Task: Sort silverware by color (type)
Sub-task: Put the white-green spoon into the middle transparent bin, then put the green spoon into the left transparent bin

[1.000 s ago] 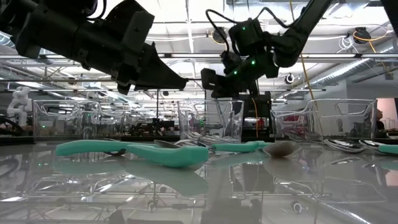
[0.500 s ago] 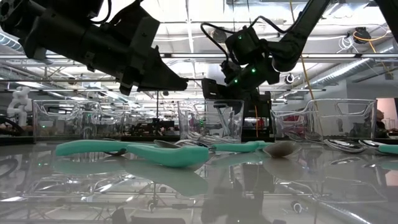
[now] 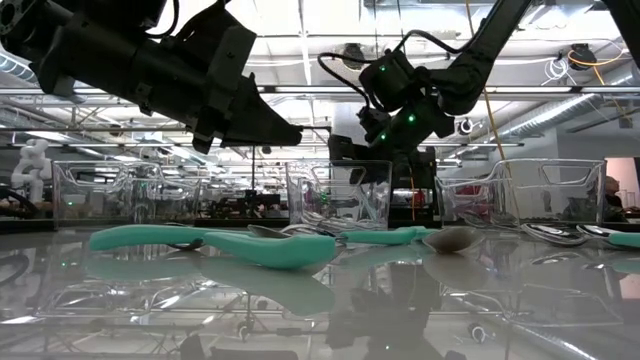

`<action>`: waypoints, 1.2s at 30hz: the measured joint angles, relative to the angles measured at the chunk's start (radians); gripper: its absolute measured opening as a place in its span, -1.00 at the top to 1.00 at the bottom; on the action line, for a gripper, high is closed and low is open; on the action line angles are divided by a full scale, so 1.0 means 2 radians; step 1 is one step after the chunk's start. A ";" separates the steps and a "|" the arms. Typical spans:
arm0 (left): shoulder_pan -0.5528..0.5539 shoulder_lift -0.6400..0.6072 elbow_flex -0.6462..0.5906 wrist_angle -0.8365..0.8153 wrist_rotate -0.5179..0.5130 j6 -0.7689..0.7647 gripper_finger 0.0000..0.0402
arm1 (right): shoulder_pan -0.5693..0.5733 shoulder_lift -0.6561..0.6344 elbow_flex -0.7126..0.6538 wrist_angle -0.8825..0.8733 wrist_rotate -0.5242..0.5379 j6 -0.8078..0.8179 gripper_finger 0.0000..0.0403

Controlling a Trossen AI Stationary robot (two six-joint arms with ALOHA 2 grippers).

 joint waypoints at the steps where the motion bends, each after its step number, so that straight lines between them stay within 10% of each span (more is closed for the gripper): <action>1: -0.001 0.000 0.000 0.000 0.000 0.000 0.96 | 0.000 0.000 0.000 -0.002 0.000 0.000 0.80; 23: -0.006 0.000 0.000 -0.012 -0.005 -0.009 0.95 | 0.030 -0.064 -0.001 -0.044 -0.028 -0.124 0.07; 36: -0.028 0.000 0.142 -0.364 -0.016 -0.088 0.29 | 0.228 -0.256 -0.082 -0.269 -0.057 -0.175 -0.02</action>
